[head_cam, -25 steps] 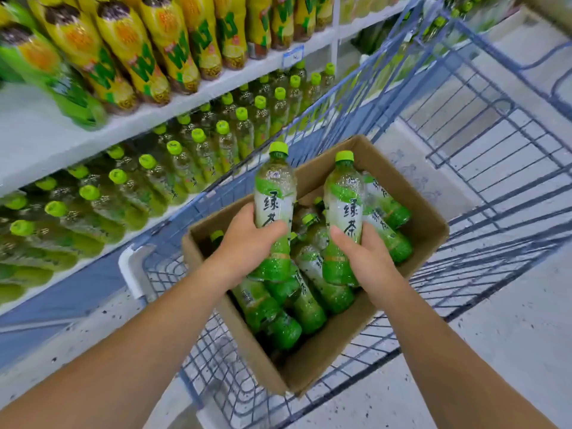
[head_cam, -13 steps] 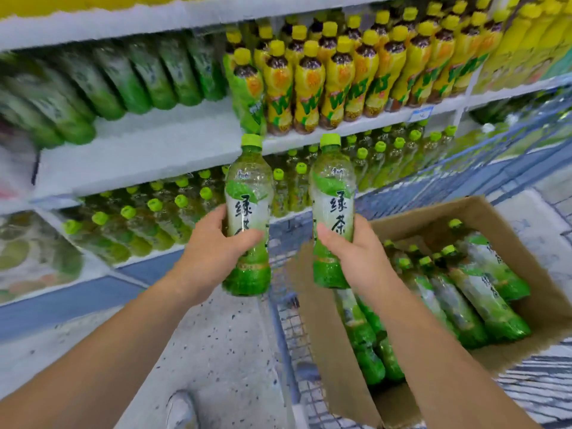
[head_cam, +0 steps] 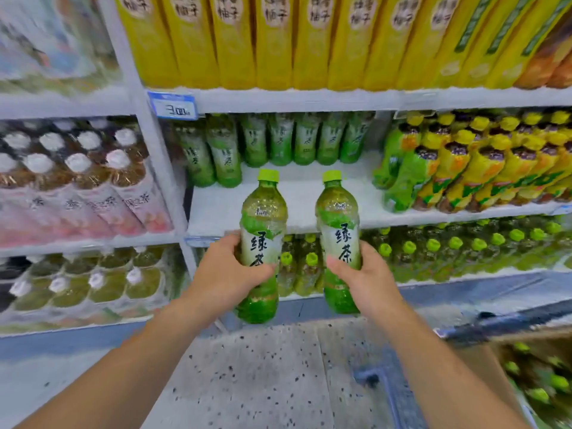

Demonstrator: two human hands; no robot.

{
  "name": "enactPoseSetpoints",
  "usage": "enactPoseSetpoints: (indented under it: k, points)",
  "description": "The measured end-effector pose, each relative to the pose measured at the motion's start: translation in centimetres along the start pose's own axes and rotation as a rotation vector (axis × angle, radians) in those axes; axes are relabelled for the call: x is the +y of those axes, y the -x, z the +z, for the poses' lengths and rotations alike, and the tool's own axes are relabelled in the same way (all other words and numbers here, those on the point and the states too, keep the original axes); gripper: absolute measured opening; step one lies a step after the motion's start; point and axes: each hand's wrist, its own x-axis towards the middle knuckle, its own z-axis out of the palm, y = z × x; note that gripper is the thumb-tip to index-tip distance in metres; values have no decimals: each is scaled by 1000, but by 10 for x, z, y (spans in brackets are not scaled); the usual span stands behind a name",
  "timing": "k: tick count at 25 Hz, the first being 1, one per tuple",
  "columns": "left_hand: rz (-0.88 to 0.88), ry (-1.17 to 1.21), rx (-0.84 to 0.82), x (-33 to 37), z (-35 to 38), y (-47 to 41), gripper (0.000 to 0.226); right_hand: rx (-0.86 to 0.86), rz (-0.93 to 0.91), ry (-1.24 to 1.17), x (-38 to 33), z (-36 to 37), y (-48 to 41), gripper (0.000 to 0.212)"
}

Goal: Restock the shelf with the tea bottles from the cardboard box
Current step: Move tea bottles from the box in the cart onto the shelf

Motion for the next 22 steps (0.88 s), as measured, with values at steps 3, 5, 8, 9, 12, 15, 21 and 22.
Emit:
enactPoseSetpoints:
  k: [3, 5, 8, 9, 12, 15, 21, 22]
  points:
    - [49, 10, 17, -10, -13, -34, 35, 33, -40, 12, -4, 34, -34, 23]
    - [95, 14, 38, -16, -12, -57, 36, 31, -93, 5, -5, 48, -61, 30]
    - [168, 62, 88, -21, -7, -90, 37, 29, -177, -46, -6, 62, -103, 31]
    - [211, 83, 110, -24, -5, -102, 37, 30, -218, -61, -5, 66, -119, 31]
    - [318, 113, 180, -28, -1, -135, 35, 16, -332, -93, 0, 80, -159, 35]
    - [430, 99, 214, -29, 0, -164, 34, 21, -433, -96, 5, 90, -186, 34]
    - [653, 103, 299, -56, 21, -205, 40, 65, -626, -113, 32, 106, -224, 42]
    - [682, 119, 308, -60, 26, -209, 41, 61, -654, -107, 37, 108, -229, 45]
